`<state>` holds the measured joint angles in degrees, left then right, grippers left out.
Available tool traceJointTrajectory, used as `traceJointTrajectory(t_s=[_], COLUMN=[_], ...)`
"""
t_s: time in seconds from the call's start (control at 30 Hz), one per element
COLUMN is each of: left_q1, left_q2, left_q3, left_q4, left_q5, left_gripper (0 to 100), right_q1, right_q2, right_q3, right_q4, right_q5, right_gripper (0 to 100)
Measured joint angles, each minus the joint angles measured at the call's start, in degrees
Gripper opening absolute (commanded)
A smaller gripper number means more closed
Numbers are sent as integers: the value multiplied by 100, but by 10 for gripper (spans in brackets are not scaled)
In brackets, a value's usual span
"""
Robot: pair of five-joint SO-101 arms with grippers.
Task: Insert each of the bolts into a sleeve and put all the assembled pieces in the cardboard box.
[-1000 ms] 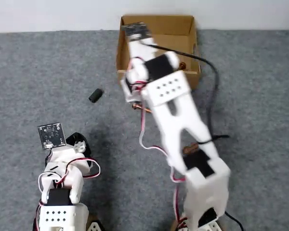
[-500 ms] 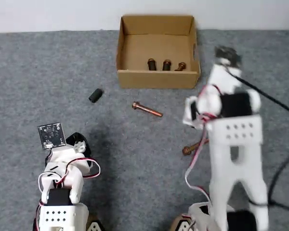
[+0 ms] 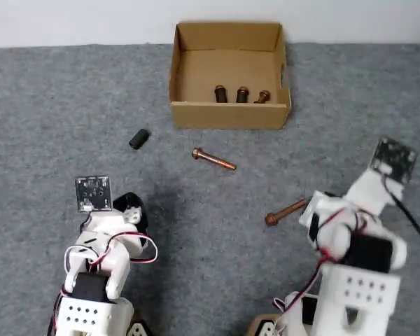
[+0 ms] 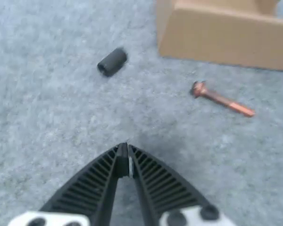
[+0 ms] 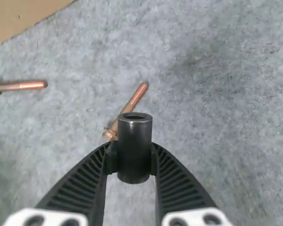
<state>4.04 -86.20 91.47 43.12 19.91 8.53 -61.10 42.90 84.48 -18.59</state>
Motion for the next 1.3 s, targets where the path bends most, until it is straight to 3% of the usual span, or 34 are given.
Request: traceJointTrajectory(t_s=[0.17,0.33,0.57,0.83,1.3], left_q1=[633,791,1073,2391,3297], left_q2=[0,448,2980,5987,9424], left_q3=[-1055,-1749,-3490,-6207,-9160], left_q4=[1169,1415,1609,2435,2479], left_q5=[-26,-18,-18,-747,-2101], left_gripper=[5,5,5,6,9], right_q1=[9,18,255,1064,2145], right_q2=[-1143,-2242,-3640,-3991,-4193], right_q3=[985,1916,2347,2347,2347], right_q4=[-123,-44,-26,-26,-26], right_q5=[0,0,0,70,70], right_gripper=[8,8,8,8,8])
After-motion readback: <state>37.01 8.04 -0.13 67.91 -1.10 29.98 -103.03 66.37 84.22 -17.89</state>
